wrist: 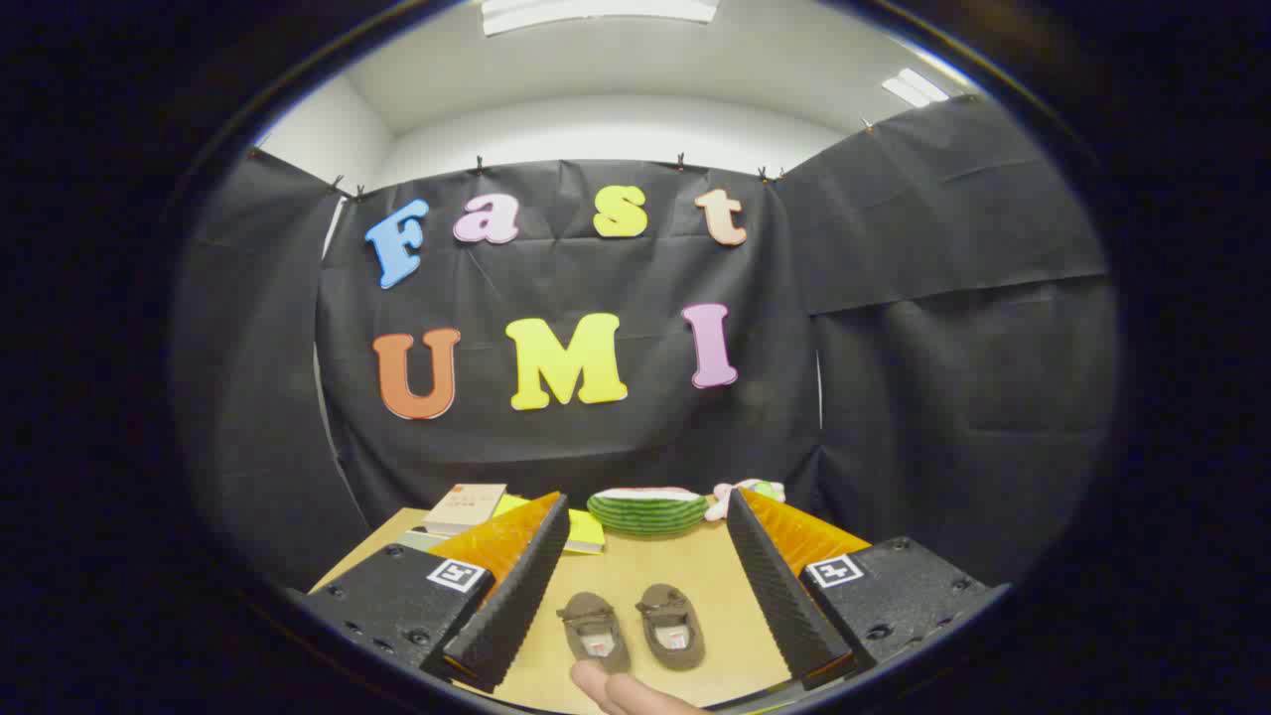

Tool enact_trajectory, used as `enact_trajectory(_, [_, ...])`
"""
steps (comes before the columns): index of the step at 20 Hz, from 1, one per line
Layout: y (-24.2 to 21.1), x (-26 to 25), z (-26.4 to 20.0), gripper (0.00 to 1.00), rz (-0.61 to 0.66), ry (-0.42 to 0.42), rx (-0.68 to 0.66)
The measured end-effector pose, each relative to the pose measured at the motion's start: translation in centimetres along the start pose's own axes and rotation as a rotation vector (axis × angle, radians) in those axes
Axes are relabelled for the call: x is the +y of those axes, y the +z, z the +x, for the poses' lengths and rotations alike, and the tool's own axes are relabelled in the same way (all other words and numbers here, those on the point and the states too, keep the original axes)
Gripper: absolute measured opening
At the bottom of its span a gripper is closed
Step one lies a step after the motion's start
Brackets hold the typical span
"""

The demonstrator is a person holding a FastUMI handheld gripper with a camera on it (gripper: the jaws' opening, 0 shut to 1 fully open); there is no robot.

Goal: Open the storage box then place both shoes into the box .Put the left shoe in first, then the right shoe, with the right side of both shoes facing outward in a uniform manner.

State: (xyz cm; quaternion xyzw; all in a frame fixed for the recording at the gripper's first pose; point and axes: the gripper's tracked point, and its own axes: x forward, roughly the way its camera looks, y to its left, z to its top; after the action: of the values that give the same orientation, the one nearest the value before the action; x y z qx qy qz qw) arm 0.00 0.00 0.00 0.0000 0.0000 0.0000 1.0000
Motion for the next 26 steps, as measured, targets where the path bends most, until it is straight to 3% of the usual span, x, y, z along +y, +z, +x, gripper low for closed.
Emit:
enact_trajectory(10, [-3.4,-0.5,0.6,1.0,-0.083,0.019,0.051])
enact_trajectory(26, [-5.3,-0.5,1.9,1.0,-0.095,0.034,0.089])
